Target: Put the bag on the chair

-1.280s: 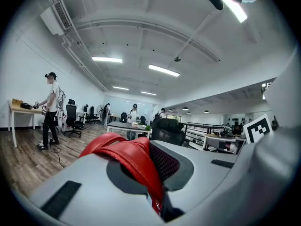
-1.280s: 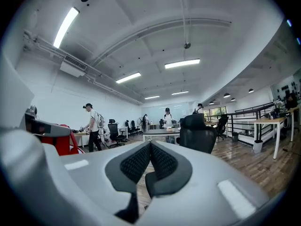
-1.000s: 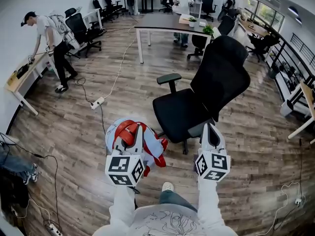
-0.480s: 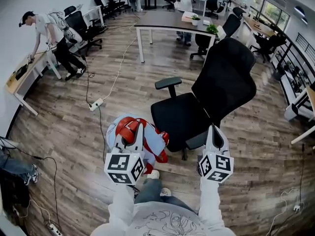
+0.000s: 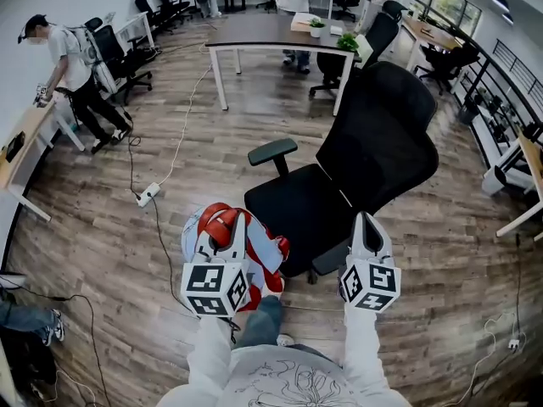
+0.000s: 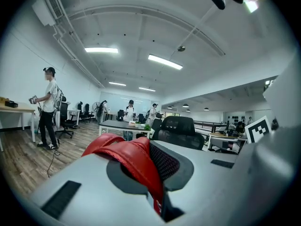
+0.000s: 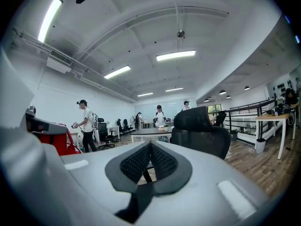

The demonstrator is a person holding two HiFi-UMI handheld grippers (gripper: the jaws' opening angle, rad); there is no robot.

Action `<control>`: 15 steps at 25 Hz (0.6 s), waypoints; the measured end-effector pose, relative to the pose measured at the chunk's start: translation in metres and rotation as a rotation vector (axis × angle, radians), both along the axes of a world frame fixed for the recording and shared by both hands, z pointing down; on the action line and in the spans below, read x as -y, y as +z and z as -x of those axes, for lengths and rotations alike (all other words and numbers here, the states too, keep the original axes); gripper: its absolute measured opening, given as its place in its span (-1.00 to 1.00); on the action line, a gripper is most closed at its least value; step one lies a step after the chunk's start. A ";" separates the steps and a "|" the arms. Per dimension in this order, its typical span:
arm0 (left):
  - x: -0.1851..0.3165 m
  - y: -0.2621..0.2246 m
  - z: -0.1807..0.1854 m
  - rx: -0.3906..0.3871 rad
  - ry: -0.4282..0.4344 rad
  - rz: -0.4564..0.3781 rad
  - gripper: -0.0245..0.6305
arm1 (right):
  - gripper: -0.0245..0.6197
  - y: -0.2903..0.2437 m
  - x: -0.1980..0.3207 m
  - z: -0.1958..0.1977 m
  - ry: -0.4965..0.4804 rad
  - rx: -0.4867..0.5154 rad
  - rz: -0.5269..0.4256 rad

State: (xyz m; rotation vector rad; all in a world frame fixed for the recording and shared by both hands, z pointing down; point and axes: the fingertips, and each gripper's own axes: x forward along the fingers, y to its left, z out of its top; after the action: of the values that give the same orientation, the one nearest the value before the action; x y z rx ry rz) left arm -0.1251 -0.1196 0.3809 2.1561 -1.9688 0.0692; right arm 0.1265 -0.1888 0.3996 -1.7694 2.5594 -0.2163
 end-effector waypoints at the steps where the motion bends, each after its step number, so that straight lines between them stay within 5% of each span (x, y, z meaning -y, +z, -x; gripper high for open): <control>1: 0.012 0.000 0.001 -0.006 0.013 -0.004 -0.88 | -0.89 0.000 0.010 0.002 0.008 -0.003 -0.001; 15: 0.181 0.008 0.008 -0.035 0.210 0.024 -0.88 | -0.89 0.003 0.145 0.022 0.137 -0.026 0.028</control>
State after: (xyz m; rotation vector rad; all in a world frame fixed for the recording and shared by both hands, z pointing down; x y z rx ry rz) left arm -0.1331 -0.3006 0.3892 2.3245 -1.7077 0.0871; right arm 0.1043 -0.3334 0.4030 -1.9607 2.4505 -0.2281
